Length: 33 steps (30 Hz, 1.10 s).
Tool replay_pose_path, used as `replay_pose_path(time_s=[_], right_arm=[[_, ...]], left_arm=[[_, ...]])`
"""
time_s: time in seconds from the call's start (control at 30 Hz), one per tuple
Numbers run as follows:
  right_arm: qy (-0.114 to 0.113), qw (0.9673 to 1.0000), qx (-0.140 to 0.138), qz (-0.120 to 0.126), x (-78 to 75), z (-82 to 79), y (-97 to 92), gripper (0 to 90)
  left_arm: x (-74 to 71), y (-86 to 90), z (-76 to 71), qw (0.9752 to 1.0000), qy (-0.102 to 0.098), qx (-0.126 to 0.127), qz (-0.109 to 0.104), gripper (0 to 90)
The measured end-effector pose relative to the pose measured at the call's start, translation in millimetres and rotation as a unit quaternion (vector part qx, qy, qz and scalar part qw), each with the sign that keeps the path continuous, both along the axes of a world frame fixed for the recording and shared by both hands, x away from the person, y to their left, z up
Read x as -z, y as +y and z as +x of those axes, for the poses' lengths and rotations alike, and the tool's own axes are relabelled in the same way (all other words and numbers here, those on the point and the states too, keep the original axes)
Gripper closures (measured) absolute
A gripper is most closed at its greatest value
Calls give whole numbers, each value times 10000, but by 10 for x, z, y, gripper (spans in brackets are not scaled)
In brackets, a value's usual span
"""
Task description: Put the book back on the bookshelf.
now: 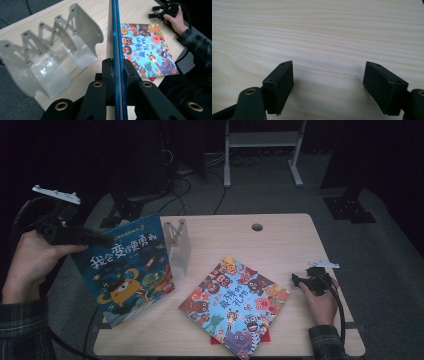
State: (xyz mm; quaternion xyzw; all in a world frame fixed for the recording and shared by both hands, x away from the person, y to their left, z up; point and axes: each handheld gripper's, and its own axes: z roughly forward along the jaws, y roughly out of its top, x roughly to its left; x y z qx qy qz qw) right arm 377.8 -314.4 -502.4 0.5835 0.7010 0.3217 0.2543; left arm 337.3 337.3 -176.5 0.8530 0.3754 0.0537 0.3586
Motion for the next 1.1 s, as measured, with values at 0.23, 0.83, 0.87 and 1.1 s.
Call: replay_pose_path(time_s=[0.23,0.83,0.87,1.1], right_arm=[[-2,10000,0,1,0,0,0,232],[-1,10000,2,-3,0,0,0,233],[-2,10000,2,-4,1,0,0,233],[-2,10000,5,-3,0,0,0,234]], left_arm=[[75,345,-88,9987,-19,-505,-11,825],[324,668,79,9856,-395,-1642,48,825],[334,668,106,9851,-425,-1668,30,825],[375,627,310,9835,-581,-1711,-64,825]])
